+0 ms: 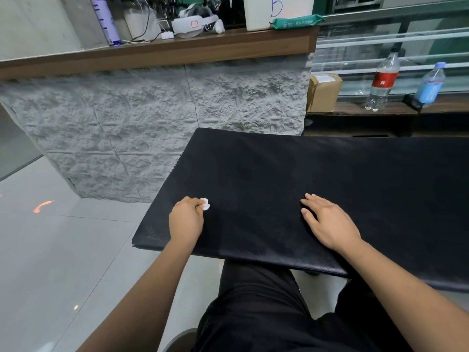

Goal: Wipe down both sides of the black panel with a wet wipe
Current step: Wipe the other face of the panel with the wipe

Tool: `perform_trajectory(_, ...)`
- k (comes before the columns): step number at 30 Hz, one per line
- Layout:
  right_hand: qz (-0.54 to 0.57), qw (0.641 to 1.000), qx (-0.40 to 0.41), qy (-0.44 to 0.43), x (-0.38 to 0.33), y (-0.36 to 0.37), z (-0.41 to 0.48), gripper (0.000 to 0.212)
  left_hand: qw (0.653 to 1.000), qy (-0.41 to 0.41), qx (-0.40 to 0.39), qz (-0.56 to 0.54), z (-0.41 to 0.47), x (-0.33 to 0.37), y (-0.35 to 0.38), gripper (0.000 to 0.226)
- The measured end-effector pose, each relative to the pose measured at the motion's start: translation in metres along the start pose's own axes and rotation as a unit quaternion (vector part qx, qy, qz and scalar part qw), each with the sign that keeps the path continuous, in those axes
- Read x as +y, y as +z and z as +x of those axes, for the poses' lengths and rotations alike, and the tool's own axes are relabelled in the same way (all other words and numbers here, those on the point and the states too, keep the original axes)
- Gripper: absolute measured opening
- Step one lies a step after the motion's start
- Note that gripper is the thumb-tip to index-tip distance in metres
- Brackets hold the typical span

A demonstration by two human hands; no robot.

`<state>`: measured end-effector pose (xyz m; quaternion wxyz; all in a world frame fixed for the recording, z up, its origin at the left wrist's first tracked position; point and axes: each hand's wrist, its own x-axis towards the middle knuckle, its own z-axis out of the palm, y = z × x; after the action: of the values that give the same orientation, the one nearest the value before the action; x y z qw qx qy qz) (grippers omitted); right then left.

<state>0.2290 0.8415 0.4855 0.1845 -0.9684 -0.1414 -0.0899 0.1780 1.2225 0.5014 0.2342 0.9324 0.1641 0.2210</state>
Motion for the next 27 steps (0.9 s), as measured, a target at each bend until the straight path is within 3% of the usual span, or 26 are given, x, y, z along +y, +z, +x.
perform_trajectory(5, 0.001, 1.000, 0.000, -0.001, 0.000, 0.000, 0.000, 0.047, 1.000, 0.009, 0.006, 0.006, -0.007, 0.017, 0.009, 0.026)
perform_trajectory(20, 0.006, 1.000, -0.003, -0.004, 0.001, 0.001, 0.000, 0.048, 0.990, 0.111, -0.080, -0.014, -0.023, 0.076, 0.043, 0.018)
perform_trajectory(27, 0.008, 1.000, 0.003, -0.003, 0.003, 0.003, 0.001, 0.047, 0.979, 0.148, -0.139, -0.026, -0.009, 0.065, 0.034, 0.015)
